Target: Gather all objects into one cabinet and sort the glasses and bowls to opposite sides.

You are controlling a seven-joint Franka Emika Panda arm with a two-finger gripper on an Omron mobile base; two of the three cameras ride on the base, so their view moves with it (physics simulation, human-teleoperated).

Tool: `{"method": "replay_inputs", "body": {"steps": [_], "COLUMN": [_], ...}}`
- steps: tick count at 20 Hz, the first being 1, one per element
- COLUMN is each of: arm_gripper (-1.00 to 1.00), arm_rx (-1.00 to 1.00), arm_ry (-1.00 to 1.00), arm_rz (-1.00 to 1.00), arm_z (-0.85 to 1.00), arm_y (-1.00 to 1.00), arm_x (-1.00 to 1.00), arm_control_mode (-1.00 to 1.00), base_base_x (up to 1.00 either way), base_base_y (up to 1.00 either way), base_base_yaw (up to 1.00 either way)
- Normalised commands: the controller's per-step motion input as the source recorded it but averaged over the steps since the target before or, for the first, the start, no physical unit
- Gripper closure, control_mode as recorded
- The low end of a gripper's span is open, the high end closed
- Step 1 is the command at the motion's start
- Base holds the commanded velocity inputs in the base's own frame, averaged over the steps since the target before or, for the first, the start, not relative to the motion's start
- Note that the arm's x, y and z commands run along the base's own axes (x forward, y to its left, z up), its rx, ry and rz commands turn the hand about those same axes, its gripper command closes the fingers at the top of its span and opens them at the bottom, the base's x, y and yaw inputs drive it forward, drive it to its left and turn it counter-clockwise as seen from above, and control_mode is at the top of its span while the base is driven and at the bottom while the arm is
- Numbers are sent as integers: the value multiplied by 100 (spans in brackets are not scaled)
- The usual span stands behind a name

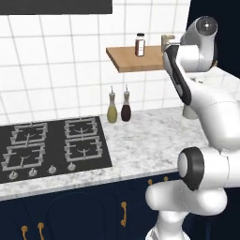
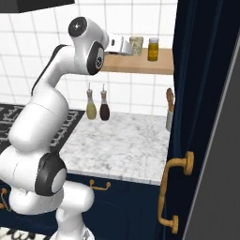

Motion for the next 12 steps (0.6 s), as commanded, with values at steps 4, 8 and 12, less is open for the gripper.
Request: {"method": "replay_inputs", "body": {"steps": [4, 8, 12], "arm_gripper": [-100, -100, -100], "arm_rx": [2, 2, 0], "arm_ry": [0, 0, 0], "arm_rz": [-2, 7, 11], "arm_z": [-2, 0, -3], "arm_y": [-4, -25, -24], "arm_x": [89, 70, 62], "arm_control_mode": [-100, -100, -100], "base_base_x": [0, 0, 0], "base_base_y": [0, 0, 0], "base_base_yaw": [0, 0, 0]}}
